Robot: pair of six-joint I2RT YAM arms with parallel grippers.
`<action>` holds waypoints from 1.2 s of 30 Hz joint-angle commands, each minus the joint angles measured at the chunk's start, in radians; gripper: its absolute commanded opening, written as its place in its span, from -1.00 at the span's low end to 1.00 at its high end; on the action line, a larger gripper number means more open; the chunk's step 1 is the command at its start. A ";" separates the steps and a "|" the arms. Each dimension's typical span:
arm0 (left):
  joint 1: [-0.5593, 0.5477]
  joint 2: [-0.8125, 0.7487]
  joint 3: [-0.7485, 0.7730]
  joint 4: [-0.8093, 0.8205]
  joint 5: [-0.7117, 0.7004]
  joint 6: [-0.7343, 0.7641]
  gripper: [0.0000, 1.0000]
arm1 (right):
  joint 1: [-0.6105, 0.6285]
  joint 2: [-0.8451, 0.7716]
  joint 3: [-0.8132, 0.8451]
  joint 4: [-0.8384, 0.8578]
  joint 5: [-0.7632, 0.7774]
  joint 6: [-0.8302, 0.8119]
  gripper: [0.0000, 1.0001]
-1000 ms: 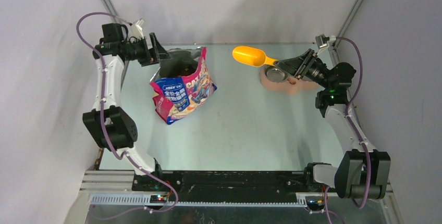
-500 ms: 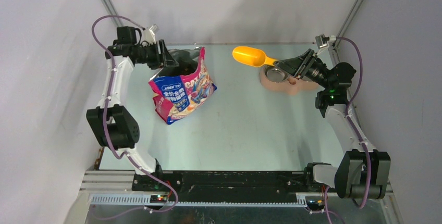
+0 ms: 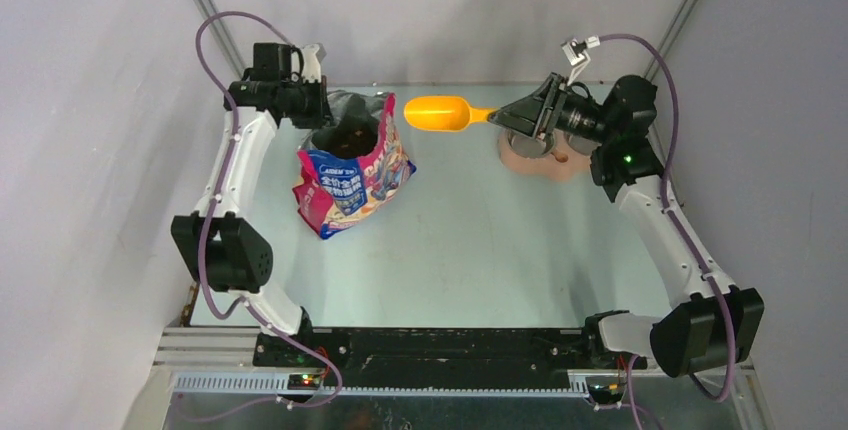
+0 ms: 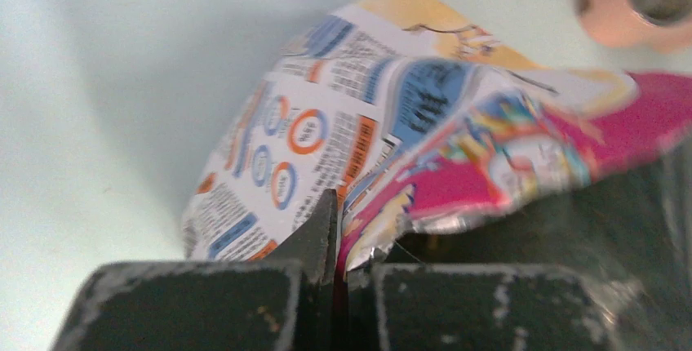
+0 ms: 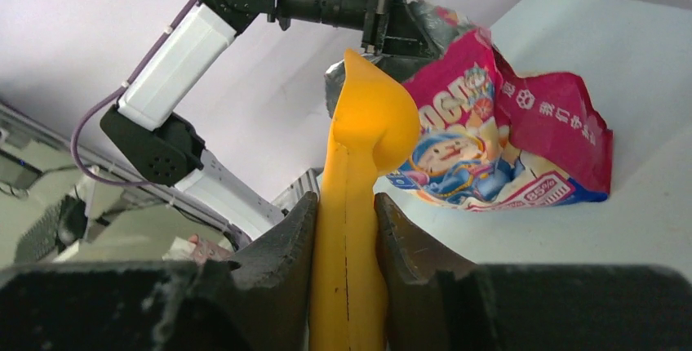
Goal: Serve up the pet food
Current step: Collect the pet food from the pet food bag.
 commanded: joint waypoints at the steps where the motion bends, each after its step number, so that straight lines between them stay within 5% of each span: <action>1: -0.041 -0.167 0.096 0.039 -0.346 -0.080 -1.00 | 0.044 0.024 0.167 -0.264 0.027 -0.225 -1.00; 13: -0.079 -0.309 0.219 0.099 -0.696 -0.116 -1.00 | 0.164 0.098 0.433 -0.610 0.127 -0.435 -1.00; 22: -0.370 -0.384 0.007 0.193 -0.816 -0.022 -1.00 | 0.297 0.227 0.656 -0.849 0.333 -0.547 -1.00; 31: -0.431 -0.347 -0.102 0.215 -0.769 -0.037 -1.00 | 0.353 0.237 0.495 -0.808 0.288 -0.559 -1.00; 36: -0.497 -0.305 -0.124 0.237 -0.755 -0.028 -1.00 | 0.393 0.263 0.479 -0.844 0.388 -0.605 -1.00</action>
